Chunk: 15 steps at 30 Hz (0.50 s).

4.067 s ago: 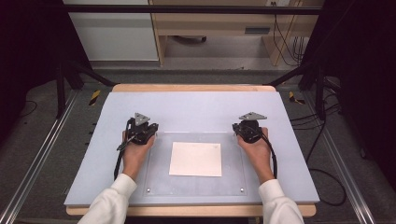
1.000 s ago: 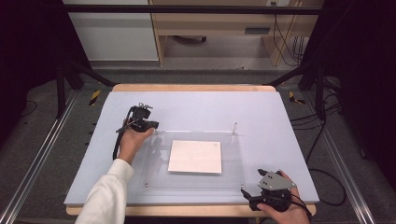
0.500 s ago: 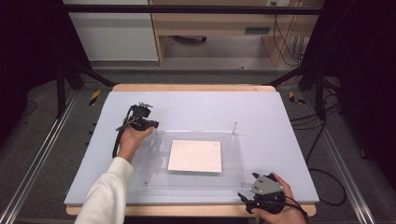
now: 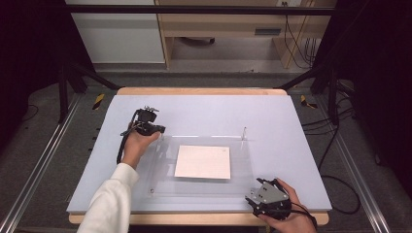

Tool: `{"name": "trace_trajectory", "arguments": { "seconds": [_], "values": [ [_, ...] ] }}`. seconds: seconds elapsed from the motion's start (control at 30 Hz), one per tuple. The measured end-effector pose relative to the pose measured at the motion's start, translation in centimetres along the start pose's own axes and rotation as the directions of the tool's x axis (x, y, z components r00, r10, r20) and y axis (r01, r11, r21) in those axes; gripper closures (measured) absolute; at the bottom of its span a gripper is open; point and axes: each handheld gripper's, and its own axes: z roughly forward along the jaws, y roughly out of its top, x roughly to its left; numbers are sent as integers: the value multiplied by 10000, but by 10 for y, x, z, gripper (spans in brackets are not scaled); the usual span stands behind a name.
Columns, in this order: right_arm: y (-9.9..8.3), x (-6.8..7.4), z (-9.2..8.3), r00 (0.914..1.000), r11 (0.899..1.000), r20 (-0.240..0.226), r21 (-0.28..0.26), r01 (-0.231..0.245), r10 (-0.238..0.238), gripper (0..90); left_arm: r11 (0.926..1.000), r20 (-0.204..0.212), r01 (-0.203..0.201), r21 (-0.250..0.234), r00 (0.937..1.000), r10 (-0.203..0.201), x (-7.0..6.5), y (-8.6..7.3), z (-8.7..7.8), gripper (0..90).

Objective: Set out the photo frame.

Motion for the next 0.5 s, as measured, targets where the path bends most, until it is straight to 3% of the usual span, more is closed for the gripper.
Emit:
{"name": "trace_trajectory", "arguments": {
  "seconds": [0.17, 0.5],
  "values": [
    [3, 1, -4, 9997, 9994, 179, -303, 174, -168, 351, 10000, 123, -51, -60, 9999, 52, 2, 0, 0, 849],
    [5, 3, -3, 9997, 9995, -27, -210, 256, -256, 421, 9998, 100, -192, -114, 9998, 193, 1, -2, 0, 848]
  ]
}}
